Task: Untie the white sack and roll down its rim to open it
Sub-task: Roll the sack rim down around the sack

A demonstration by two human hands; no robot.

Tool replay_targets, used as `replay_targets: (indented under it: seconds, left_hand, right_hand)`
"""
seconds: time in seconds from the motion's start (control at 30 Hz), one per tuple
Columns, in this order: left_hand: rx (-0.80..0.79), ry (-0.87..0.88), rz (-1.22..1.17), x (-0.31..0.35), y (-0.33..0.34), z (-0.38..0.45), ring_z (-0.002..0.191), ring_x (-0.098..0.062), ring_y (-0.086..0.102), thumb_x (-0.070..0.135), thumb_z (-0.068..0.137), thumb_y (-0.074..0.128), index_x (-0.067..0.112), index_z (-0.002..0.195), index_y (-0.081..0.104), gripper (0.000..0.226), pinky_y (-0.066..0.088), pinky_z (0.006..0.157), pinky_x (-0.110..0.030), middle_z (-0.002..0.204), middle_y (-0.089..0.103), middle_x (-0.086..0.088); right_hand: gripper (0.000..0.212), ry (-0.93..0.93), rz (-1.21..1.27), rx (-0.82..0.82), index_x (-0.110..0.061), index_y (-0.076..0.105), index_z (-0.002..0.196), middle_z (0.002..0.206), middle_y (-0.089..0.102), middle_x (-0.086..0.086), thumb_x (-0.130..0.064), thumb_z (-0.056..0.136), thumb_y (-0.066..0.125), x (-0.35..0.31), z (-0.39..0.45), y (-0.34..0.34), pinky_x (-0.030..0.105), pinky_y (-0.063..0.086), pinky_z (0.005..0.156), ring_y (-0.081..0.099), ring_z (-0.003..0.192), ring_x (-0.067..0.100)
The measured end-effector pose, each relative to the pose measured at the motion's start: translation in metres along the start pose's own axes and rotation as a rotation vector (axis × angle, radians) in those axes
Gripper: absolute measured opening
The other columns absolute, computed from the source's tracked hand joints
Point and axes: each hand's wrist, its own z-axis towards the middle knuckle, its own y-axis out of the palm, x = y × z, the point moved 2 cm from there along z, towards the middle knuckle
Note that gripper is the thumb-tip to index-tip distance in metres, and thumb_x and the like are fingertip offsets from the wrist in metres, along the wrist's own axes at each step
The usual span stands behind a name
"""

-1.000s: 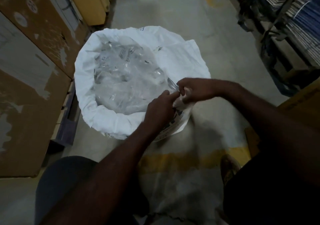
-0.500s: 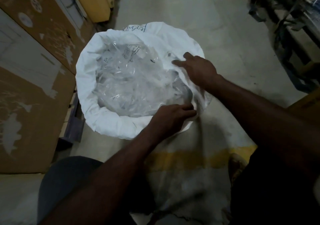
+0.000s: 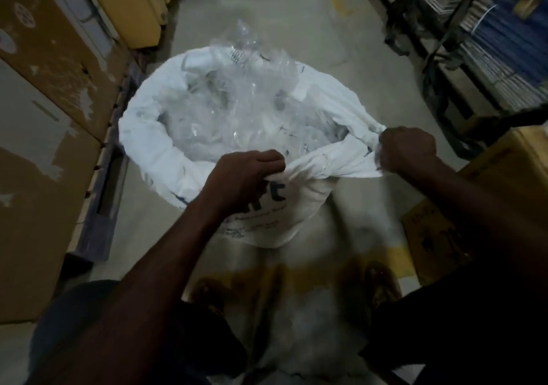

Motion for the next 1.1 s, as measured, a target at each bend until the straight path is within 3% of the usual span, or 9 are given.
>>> replay_targets:
  seconds: [0.17, 0.23, 0.37, 0.47, 0.6, 0.67, 0.8, 0.97, 1.1]
  left_hand:
    - [0.083, -0.119, -0.019, -0.017, -0.004, -0.021, 0.077, -0.025, 0.068, 0.017, 0.078, 0.076, 0.024, 0.101, 0.063, 0.027, 0.048, 0.058, -0.034, 0.116, 0.069, 0.011]
    - [0.096, -0.166, -0.041, -0.022, -0.002, -0.027, 0.082, -0.025, 0.069, 0.017, 0.079, 0.076, 0.024, 0.1, 0.066, 0.025, 0.048, 0.06, -0.036, 0.108, 0.069, 0.008]
    - [0.122, -0.204, -0.057, -0.029, -0.006, -0.025, 0.086, -0.028, 0.063, 0.01, 0.074, 0.07, 0.018, 0.099, 0.066, 0.026, 0.049, 0.066, -0.044, 0.098, 0.067, 0.001]
    - [0.112, -0.229, -0.06, -0.036, -0.008, -0.026, 0.086, -0.029, 0.06, 0.008, 0.074, 0.067, 0.018, 0.097, 0.064, 0.026, 0.048, 0.067, -0.044, 0.096, 0.065, 0.001]
    - [0.079, -0.241, -0.079, -0.042, -0.007, -0.029, 0.085, -0.028, 0.059, 0.009, 0.075, 0.067, 0.02, 0.094, 0.063, 0.023, 0.049, 0.066, -0.045, 0.092, 0.064, 0.003]
    - [0.083, -0.259, -0.088, -0.044, -0.007, -0.031, 0.084, -0.028, 0.059, 0.009, 0.074, 0.067, 0.02, 0.092, 0.063, 0.022, 0.048, 0.065, -0.045, 0.091, 0.064, 0.003]
    - [0.127, -0.31, -0.147, -0.047, -0.011, -0.034, 0.083, -0.023, 0.058, 0.014, 0.072, 0.058, 0.02, 0.091, 0.062, 0.02, 0.049, 0.065, -0.047, 0.089, 0.06, 0.005]
    - [0.16, -0.416, -0.205, -0.049, -0.012, -0.032, 0.08, -0.019, 0.056, 0.01, 0.076, 0.06, 0.022, 0.097, 0.059, 0.024, 0.052, 0.064, -0.05, 0.093, 0.055, 0.006]
    - [0.001, -0.424, -0.214, -0.039, -0.011, -0.018, 0.109, -0.025, 0.061, 0.023, 0.077, 0.071, 0.03, 0.134, 0.057, 0.058, 0.056, 0.086, -0.052, 0.125, 0.062, 0.005]
  right_hand:
    - [0.035, -0.171, -0.14, -0.2, -0.018, 0.065, 0.124, 0.121, 0.069, 0.009, -0.037, 0.097, 0.056, -0.014, -0.091, -0.034, 0.037, 0.051, 0.084, 0.07, 0.109, 0.031]
    - [0.034, -0.225, -0.236, -0.241, -0.017, 0.061, 0.132, 0.136, 0.063, 0.016, -0.028, 0.102, 0.051, -0.032, -0.11, -0.039, 0.048, 0.048, 0.102, 0.062, 0.124, 0.038]
    - [0.055, -0.23, -0.138, 0.037, -0.012, 0.055, 0.143, 0.159, 0.033, 0.033, -0.022, 0.09, 0.062, -0.077, -0.108, -0.057, 0.076, 0.025, 0.115, 0.035, 0.144, 0.054]
    - [0.069, -0.514, 0.138, 0.312, -0.007, 0.051, 0.148, 0.16, 0.038, 0.027, -0.027, 0.084, 0.072, -0.11, -0.1, -0.075, 0.061, 0.034, 0.119, 0.041, 0.143, 0.048]
    - [0.1, -0.74, 0.224, 0.058, -0.016, 0.034, 0.16, 0.154, 0.051, 0.01, -0.055, 0.079, 0.08, -0.133, -0.07, -0.062, 0.049, 0.041, 0.117, 0.054, 0.137, 0.031]
    - [0.104, -0.738, 0.157, -0.014, -0.027, 0.035, 0.157, 0.142, 0.059, 0.004, -0.065, 0.071, 0.079, -0.132, -0.054, -0.046, 0.049, 0.053, 0.103, 0.063, 0.123, 0.029]
    - [0.084, -0.791, 0.13, 0.137, -0.024, 0.045, 0.143, 0.121, 0.06, 0.003, -0.047, 0.07, 0.081, -0.145, -0.048, -0.029, 0.044, 0.059, 0.069, 0.066, 0.099, 0.028]
    - [0.046, -0.74, 0.087, 0.298, -0.012, 0.05, 0.128, 0.109, 0.061, 0.01, -0.012, 0.085, 0.066, -0.161, -0.051, -0.017, 0.045, 0.055, 0.062, 0.062, 0.082, 0.034]
    - [0.034, -0.725, 0.191, 0.434, -0.013, 0.055, 0.13, 0.117, 0.065, 0.009, -0.009, 0.097, 0.053, -0.147, -0.032, -0.031, 0.044, 0.055, 0.056, 0.066, 0.081, 0.035]
